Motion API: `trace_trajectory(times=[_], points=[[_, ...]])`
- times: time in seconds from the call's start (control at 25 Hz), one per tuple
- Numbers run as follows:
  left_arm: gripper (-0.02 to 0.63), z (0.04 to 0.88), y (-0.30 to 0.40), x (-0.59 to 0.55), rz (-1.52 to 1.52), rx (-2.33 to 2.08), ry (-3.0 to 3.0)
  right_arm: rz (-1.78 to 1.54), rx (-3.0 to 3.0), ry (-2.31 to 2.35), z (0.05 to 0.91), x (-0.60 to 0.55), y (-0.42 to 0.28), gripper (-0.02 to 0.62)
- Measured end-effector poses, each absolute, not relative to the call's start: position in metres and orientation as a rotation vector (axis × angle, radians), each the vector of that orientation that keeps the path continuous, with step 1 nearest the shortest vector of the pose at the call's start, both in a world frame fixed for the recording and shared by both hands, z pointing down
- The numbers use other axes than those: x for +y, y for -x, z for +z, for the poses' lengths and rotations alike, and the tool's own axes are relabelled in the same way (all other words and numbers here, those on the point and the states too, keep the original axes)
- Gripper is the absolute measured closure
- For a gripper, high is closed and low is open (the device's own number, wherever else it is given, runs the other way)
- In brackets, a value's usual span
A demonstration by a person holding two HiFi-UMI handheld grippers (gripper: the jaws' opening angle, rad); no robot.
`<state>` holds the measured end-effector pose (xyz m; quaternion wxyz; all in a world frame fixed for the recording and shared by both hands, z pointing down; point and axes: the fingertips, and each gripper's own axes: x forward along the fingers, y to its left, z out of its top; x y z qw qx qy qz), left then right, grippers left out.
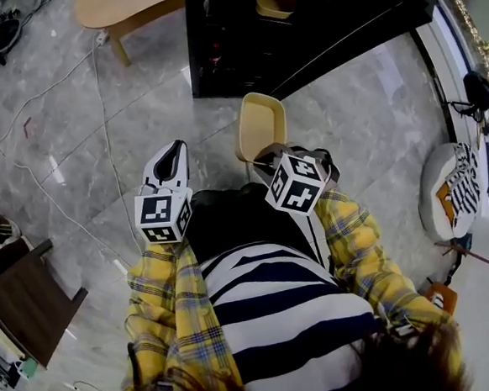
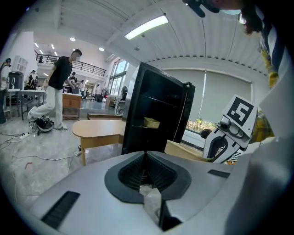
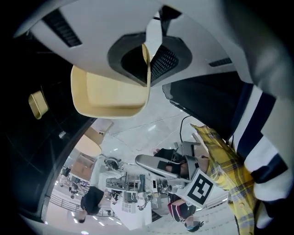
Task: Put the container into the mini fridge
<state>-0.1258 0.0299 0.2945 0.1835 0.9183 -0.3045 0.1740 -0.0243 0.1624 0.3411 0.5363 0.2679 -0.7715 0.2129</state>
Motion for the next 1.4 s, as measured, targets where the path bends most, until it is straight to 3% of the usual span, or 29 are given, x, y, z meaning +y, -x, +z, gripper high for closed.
trace_trajectory(times=[0.64,1.4], points=[[0.578,0.353,0.041,0.019,0.503,-0.970,-2.492,0.452,-1.834,-0.490,0.402,0.106,-0.068,0.566],[0.578,0.432,-0.019,-0.022,0.516,-1.061,-2.485,0.343,-1.779,-0.490,0.478,0.035,-0.126,0.566]])
